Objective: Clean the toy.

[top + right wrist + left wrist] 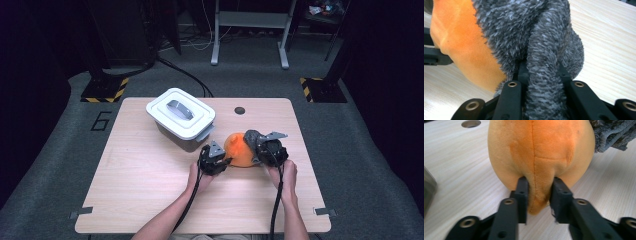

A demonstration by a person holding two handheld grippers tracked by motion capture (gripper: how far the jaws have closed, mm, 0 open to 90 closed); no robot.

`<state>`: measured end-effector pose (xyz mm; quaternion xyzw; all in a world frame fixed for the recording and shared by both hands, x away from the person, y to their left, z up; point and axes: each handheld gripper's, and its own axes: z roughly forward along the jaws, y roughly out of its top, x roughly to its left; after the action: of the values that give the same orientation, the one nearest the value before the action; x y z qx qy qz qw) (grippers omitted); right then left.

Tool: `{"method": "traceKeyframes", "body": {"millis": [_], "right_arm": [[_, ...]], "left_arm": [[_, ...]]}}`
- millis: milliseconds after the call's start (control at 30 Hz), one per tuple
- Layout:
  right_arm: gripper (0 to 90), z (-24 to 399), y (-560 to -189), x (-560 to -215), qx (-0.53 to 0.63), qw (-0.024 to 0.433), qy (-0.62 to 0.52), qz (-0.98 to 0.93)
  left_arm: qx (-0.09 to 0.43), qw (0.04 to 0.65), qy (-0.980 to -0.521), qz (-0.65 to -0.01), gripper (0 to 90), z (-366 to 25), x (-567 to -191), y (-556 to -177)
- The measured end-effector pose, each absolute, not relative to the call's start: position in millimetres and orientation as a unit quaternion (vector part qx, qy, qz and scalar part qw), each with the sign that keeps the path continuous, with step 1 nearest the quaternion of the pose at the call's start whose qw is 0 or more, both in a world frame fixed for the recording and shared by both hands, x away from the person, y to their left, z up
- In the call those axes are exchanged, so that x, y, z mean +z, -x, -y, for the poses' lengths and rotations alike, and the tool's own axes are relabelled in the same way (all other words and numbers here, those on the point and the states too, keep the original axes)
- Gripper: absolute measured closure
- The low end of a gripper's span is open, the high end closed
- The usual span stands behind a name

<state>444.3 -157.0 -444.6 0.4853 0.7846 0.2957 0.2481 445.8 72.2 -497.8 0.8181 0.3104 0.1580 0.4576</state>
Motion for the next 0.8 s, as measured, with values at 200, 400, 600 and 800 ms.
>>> {"method": "traceKeyframes", "body": {"millis": [200,400,600,800], "right_arm": [[72.8,161.0,-433.1,-428.1,0.305,0.260,-0.480,-0.780],[72.8,139.7,-420.2,-406.0,0.309,0.270,-0.439,-0.799],[73.2,120.2,-431.6,-420.1,0.273,0.277,-0.435,-0.812],[73.1,124.9,-437.0,-423.6,0.277,0.271,-0.442,-0.809]], "left_arm": [[0.133,0.479,-0.816,-0.296,79.7,-72.7,-486.7,-438.0],[0.096,0.498,-0.812,-0.288,79.8,-74.1,-478.4,-431.3],[0.083,0.491,-0.808,-0.316,78.9,-79.0,-489.1,-437.8],[0.087,0.490,-0.803,-0.328,78.4,-79.4,-491.5,-439.4]]}}
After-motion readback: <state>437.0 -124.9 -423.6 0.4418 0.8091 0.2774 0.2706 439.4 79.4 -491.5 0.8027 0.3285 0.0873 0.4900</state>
